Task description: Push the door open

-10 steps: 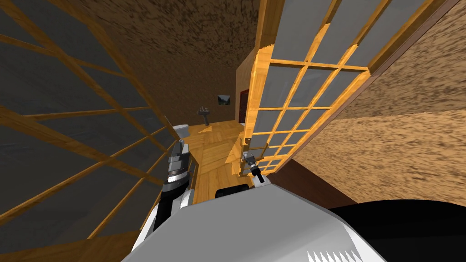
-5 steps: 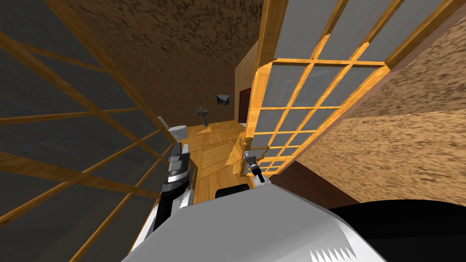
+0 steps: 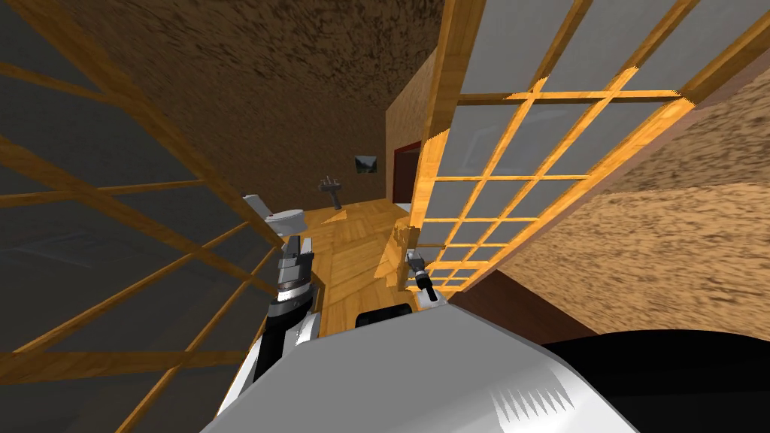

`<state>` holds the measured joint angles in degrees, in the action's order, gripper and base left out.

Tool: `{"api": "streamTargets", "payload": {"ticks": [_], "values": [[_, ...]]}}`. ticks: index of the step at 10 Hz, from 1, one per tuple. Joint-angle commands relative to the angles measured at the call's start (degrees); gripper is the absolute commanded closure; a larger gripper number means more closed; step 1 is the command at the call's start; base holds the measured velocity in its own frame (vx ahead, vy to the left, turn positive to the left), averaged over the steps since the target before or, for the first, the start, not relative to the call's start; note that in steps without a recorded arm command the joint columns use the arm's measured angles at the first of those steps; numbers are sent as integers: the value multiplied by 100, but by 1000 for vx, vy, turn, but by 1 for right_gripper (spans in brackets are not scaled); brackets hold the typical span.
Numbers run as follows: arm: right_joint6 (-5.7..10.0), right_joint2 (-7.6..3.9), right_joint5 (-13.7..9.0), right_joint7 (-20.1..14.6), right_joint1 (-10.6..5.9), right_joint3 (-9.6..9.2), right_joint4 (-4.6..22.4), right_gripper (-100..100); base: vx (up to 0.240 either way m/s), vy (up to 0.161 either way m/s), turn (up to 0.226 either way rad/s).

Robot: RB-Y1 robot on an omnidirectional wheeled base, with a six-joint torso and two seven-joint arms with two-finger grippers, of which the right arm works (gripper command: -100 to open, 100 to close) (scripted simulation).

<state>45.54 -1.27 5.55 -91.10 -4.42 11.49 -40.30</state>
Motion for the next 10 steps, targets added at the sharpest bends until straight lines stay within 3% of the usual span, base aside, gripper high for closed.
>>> {"api": "streamTargets", "payload": {"ticks": [1,5,6,7,10], "values": [[19,-1,-110,37,12,156,-33,100,199,97,-58],[17,249,-260,133,-1,331,-25,100,182,84,-64],[-39,219,-222,103,50,276,-78,100,79,24,-15],[-27,94,-285,142,39,378,-84,100,116,20,-32],[-21,-2,-356,183,41,491,-84,100,169,53,-41]]}}
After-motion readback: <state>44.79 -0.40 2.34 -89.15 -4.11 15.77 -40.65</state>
